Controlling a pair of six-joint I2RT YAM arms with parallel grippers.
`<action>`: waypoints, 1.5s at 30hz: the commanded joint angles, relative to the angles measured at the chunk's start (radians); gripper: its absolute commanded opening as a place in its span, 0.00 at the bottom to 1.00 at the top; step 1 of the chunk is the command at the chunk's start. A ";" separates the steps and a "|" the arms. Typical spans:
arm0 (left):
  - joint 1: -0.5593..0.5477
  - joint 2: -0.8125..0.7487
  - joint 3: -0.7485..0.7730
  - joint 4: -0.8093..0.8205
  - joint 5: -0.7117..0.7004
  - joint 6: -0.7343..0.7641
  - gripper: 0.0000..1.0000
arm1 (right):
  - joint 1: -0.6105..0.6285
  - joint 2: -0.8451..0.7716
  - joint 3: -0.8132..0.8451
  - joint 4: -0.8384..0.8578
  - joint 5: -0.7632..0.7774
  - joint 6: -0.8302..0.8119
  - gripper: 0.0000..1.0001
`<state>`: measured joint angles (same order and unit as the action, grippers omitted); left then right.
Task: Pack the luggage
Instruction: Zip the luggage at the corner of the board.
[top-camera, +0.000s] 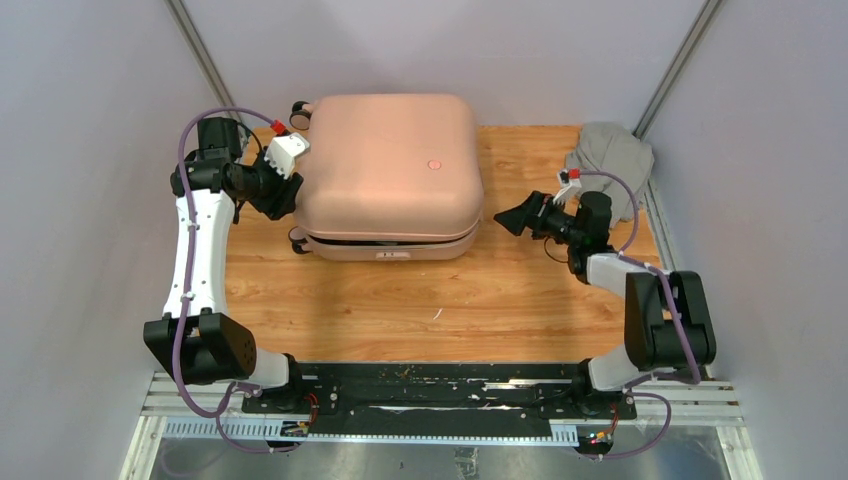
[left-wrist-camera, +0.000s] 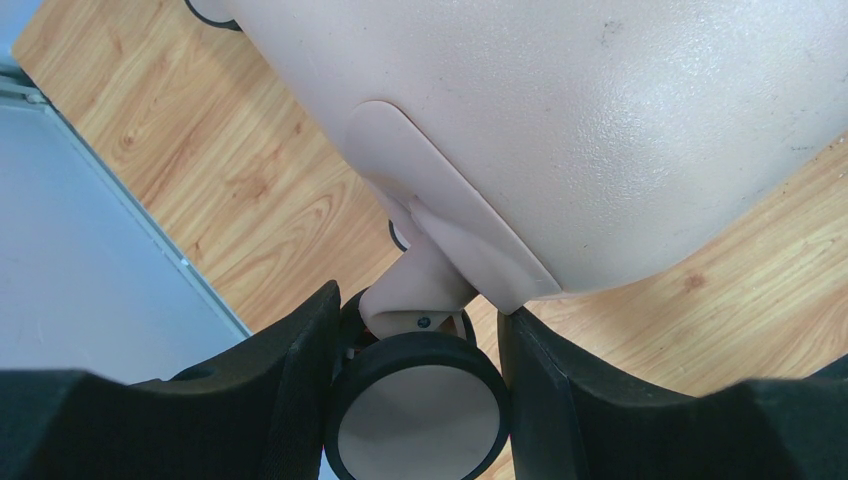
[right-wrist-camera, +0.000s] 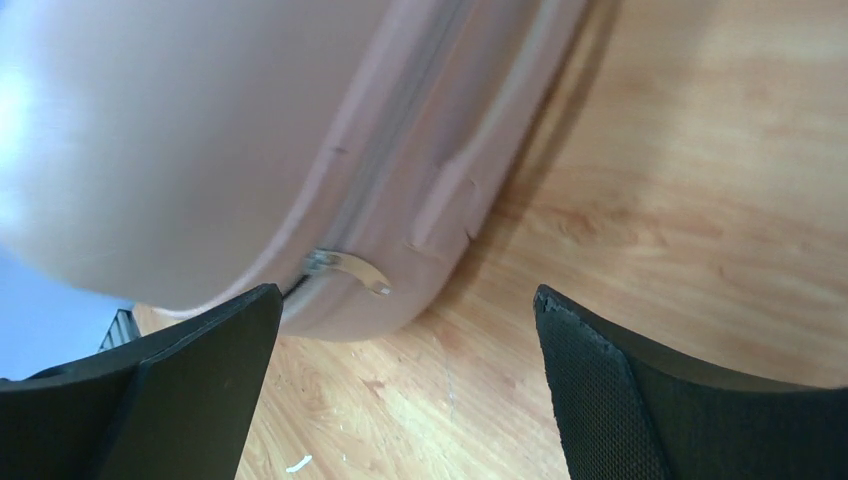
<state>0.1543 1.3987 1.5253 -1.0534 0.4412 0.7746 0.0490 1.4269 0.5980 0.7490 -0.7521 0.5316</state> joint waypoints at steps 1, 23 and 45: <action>-0.009 -0.010 0.060 0.092 0.061 -0.048 0.00 | -0.004 0.101 0.087 -0.166 0.021 0.017 1.00; -0.010 -0.011 0.059 0.092 0.019 -0.040 0.00 | 0.123 0.498 0.234 0.465 -0.355 0.336 0.76; -0.010 -0.009 0.075 0.092 0.019 -0.042 0.00 | 0.144 0.416 -0.011 0.771 -0.355 0.561 0.46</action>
<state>0.1535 1.4071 1.5375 -1.0546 0.4198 0.7811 0.1589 1.8801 0.5964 1.4307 -1.0657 1.0660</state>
